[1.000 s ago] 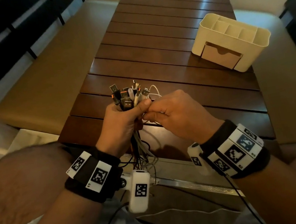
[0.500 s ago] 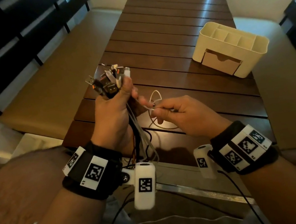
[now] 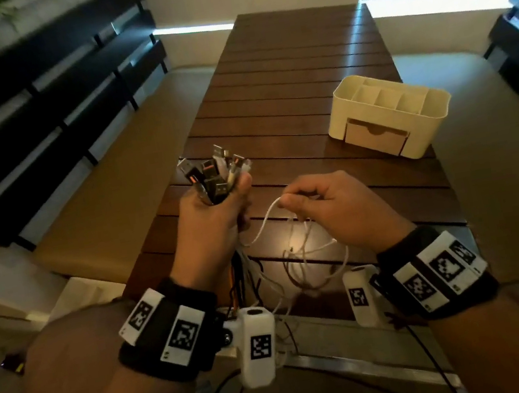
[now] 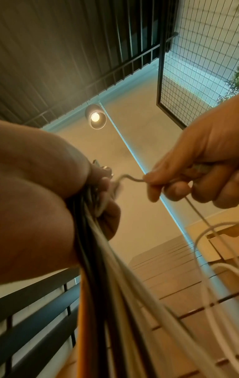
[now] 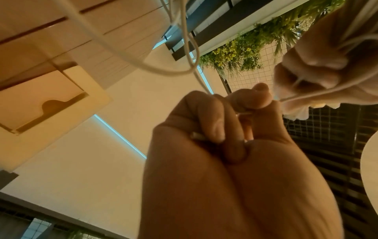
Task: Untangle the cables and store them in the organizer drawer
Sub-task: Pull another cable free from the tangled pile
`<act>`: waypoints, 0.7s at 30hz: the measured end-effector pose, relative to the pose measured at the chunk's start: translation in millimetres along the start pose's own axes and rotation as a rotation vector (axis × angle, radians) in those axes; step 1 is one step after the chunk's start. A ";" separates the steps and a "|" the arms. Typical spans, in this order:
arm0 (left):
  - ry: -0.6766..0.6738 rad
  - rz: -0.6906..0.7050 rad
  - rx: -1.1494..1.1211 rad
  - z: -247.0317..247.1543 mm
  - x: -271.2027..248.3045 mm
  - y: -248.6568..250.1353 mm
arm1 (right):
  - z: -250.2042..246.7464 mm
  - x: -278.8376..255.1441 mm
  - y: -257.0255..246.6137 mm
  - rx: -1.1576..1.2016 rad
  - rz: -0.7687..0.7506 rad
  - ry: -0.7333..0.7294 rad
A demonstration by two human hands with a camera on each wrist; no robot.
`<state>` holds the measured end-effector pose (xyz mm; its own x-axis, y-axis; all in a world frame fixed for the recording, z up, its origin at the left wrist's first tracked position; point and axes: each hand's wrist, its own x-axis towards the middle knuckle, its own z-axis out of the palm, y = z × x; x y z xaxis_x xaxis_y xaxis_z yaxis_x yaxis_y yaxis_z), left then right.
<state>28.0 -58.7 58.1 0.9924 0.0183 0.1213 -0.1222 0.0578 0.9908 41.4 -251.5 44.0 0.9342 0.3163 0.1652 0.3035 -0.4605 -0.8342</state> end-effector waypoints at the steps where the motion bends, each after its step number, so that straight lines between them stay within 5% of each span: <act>1: -0.008 0.012 0.041 5.6 -1.4 2.0 | 0.6 -0.7 -2.1 0.012 -0.013 0.007; 12: -0.261 -0.028 0.315 14.7 -5.4 27.0 | -6.0 -5.8 -4.4 -0.049 -0.097 0.223; 15: -0.175 0.023 0.338 13.7 -7.1 32.8 | -6.5 -6.5 -1.7 -0.042 -0.069 0.201; 19: 0.119 -0.028 0.123 -8.5 5.1 37.6 | -12.0 -11.1 19.7 -0.130 0.149 0.100; 21: 0.129 -0.031 0.119 -19.4 6.7 38.4 | -21.7 -13.1 24.6 -0.110 0.227 0.115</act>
<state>29.7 -37.0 95.8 0.9851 0.1466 0.0900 -0.0823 -0.0578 0.9949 40.7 -285.0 32.7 0.9939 0.1008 0.0443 0.0962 -0.5983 -0.7955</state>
